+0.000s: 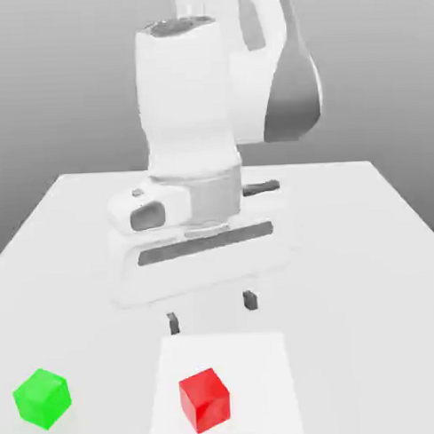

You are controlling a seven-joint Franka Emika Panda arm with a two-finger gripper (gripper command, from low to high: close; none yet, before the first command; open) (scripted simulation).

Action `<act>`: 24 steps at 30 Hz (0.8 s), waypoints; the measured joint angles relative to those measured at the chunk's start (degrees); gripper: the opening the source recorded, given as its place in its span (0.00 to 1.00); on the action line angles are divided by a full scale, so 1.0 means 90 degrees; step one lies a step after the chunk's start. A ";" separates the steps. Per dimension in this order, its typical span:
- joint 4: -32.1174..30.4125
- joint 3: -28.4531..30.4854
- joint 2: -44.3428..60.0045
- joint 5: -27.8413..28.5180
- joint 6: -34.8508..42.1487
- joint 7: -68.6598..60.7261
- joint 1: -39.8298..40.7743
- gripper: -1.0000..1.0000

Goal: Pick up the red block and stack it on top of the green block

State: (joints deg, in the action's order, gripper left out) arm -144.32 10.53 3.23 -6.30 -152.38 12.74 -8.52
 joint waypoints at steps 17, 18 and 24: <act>-0.0059 -0.0258 0.1505 -0.0101 -0.0995 -0.0510 0.0267 0.00; -0.0093 -0.0201 0.1294 0.0001 -0.0821 -0.0434 0.0231 0.00; 0.0158 0.0526 0.0717 0.0107 0.0047 -0.0305 0.0812 0.00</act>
State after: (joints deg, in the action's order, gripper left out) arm -142.90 15.27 9.68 -5.34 -151.96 10.00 -1.22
